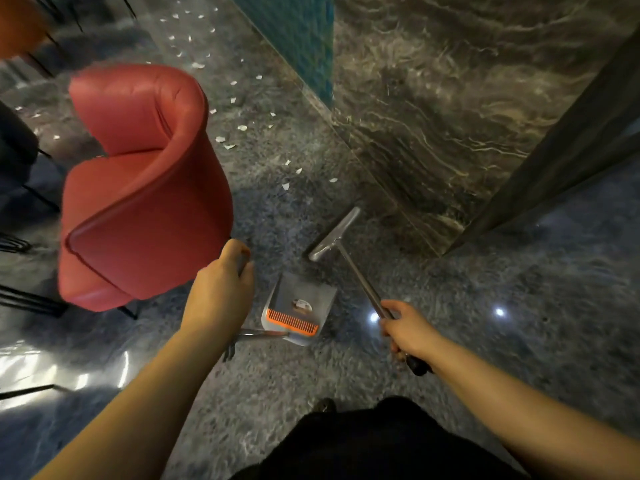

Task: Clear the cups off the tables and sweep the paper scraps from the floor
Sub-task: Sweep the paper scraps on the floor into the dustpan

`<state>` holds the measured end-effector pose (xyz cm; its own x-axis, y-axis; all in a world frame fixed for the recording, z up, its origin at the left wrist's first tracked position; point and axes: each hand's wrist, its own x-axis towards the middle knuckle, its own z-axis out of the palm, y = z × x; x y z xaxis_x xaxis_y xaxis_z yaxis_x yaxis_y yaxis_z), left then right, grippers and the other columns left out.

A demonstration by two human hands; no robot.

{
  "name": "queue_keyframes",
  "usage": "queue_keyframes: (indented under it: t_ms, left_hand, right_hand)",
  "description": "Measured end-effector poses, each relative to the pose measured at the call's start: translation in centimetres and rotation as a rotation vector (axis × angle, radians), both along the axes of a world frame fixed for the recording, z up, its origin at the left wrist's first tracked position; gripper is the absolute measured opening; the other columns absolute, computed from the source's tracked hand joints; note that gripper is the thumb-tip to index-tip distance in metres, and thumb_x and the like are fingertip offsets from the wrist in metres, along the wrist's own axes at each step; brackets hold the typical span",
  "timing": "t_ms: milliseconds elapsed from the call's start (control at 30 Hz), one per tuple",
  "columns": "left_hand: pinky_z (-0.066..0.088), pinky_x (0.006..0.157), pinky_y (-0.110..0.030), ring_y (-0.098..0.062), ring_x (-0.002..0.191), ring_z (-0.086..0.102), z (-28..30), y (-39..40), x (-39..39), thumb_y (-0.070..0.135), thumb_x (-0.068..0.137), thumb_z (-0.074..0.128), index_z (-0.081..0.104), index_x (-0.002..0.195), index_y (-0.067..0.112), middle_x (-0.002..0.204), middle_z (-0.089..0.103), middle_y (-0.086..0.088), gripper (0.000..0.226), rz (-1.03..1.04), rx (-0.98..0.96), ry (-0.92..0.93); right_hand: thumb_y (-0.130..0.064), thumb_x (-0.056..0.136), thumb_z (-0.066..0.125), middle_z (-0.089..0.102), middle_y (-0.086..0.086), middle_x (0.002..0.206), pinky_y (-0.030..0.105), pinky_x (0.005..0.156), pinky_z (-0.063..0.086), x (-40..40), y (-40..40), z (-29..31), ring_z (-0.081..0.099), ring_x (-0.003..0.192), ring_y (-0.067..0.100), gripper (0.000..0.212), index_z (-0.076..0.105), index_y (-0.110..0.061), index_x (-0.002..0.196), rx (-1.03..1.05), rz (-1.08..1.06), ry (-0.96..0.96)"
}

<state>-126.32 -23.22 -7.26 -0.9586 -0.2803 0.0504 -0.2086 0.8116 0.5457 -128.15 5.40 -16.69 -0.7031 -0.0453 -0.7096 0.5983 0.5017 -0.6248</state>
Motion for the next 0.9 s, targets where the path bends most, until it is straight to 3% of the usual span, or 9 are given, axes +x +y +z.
queue_keyframes:
  t_ms: [167,267,433,633,800,900]
  left_hand:
    - [0.046,0.054,-0.043,-0.035,0.06,0.056,0.4,-0.8,-8.3,0.022,0.096,0.054,0.048,0.101,0.021,0.06,0.054,-0.002,0.008,-0.011,0.001,-0.019]
    - [0.041,0.054,-0.039,-0.036,0.063,0.055,-0.2,-1.0,-13.5,0.021,0.096,0.056,0.049,0.101,0.02,0.06,0.048,0.004,0.009,0.012,-0.016,-0.013]
    - [0.047,0.06,-0.044,-0.042,0.073,0.06,-0.8,-1.0,-23.1,0.019,0.094,0.058,0.051,0.103,0.018,0.074,0.063,-0.015,0.011,0.069,-0.026,-0.007]
    - [0.049,0.063,-0.046,-0.044,0.075,0.061,0.1,-1.0,-33.9,0.02,0.094,0.057,0.052,0.104,0.018,0.078,0.065,-0.02,0.012,0.07,-0.049,-0.007]
    - [0.045,0.06,-0.04,-0.043,0.072,0.061,0.4,-1.7,-41.4,0.02,0.093,0.058,0.051,0.104,0.019,0.075,0.065,-0.017,0.013,0.062,-0.05,0.01]
    - [0.049,0.062,-0.043,-0.042,0.072,0.062,0.0,-2.6,-45.8,0.02,0.093,0.059,0.051,0.104,0.02,0.073,0.064,-0.015,0.014,0.063,-0.033,0.015]
  right_hand:
    - [-0.013,0.097,0.05,0.055,0.003,0.091,0.024,0.042,0.038,-8.2,-0.7,-0.2,0.051,0.047,0.014,0.049,0.037,-0.021,0.144,0.006,-0.012,0.004]
    - [-0.013,0.098,0.049,0.056,0.004,0.093,0.021,0.038,0.039,-14.2,-0.6,-0.5,0.05,0.046,0.013,0.048,0.037,-0.019,0.143,0.021,0.017,0.004]
    - [-0.012,0.098,0.049,0.055,0.002,0.089,0.019,0.037,0.039,-25.4,0.1,-1.0,0.051,0.046,0.013,0.047,0.037,-0.016,0.143,0.055,0.081,0.026]
    - [-0.015,0.102,0.04,0.053,0.006,0.077,0.014,0.031,0.034,-37.7,0.8,-0.9,0.048,0.047,0.017,0.036,0.041,-0.013,0.138,0.105,0.149,0.053]
    - [-0.003,0.097,0.043,0.052,-0.001,0.078,0.015,0.031,0.035,-46.4,0.7,-0.6,0.05,0.043,0.014,0.037,0.046,-0.014,0.132,0.131,0.161,0.082]
    - [0.006,0.092,0.046,0.055,0.003,0.079,0.016,0.033,0.037,-51.5,0.1,-0.9,0.051,0.043,0.012,0.042,0.048,-0.015,0.128,0.128,0.129,0.057]
